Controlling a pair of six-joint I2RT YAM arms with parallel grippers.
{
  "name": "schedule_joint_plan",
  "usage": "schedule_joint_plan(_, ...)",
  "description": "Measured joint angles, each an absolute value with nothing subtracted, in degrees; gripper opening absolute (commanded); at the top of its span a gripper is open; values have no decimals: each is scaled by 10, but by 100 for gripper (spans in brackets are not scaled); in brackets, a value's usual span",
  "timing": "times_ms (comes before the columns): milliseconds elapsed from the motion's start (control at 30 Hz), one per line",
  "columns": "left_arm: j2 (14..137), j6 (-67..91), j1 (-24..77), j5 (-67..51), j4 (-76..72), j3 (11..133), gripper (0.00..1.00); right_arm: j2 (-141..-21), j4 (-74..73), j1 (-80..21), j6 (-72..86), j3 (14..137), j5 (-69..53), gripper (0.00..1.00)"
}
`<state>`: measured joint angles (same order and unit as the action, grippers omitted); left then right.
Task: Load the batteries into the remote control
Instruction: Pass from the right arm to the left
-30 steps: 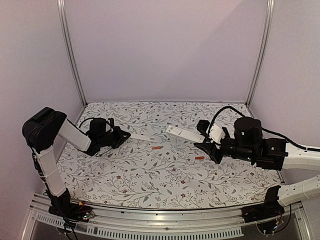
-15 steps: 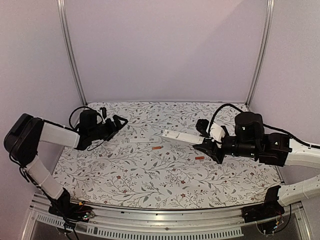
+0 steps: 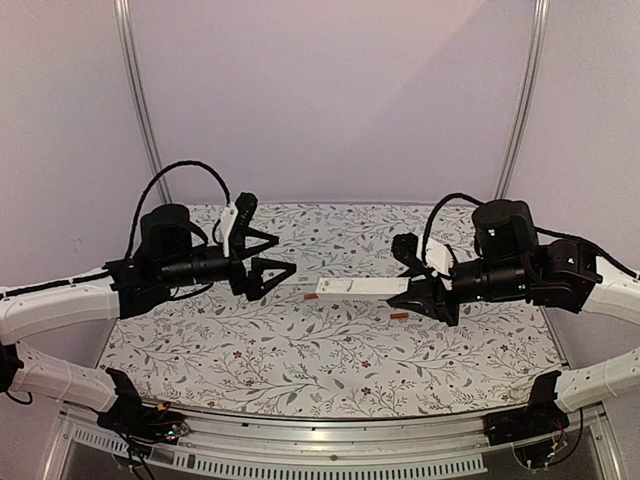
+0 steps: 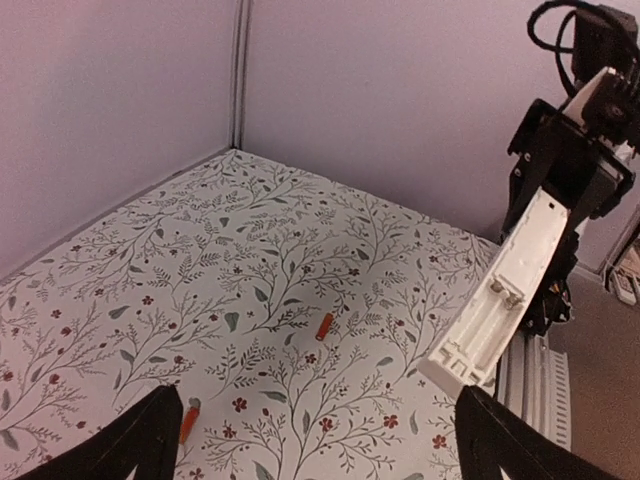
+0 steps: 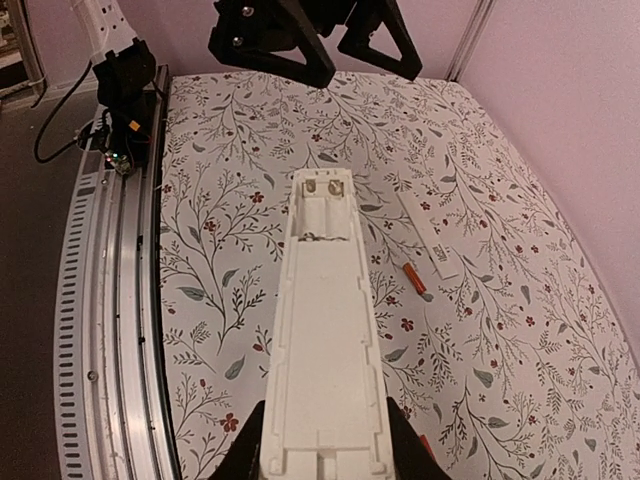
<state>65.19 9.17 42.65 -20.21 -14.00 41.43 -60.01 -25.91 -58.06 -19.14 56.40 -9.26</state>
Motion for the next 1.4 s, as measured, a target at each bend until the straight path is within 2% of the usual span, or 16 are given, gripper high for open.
schedule_joint_plan(233,666,-42,526,-242,-31,459,92,-609,-321,-581,-202,582,-133,0)
schedule_joint_plan(400,706,-93,559,-257,6,511,85,-613,-338,-581,-206,588,-154,0)
schedule_joint_plan(600,792,-145,598,-263,65,577,70,-613,-347,-581,-207,588,-161,0)
schedule_joint_plan(933,811,-180,617,-257,98,588,39,-613,-347,-581,-207,588,-176,1)
schedule_joint_plan(1100,811,-188,618,-248,94,589,22,-613,-347,-581,-207,588,-182,15)
schedule_joint_plan(1133,811,-190,618,-248,92,587,18,-612,-348,-581,-206,588,-181,25)
schedule_joint_plan(1233,810,-184,618,-248,69,573,5,-612,-350,-581,-199,588,-178,48)
schedule_joint_plan(1267,809,-178,619,-246,53,564,0,-612,-347,-581,-191,588,-171,52)
schedule_joint_plan(1400,799,-153,620,-222,5,534,0,-606,-315,-575,-145,588,-133,74)
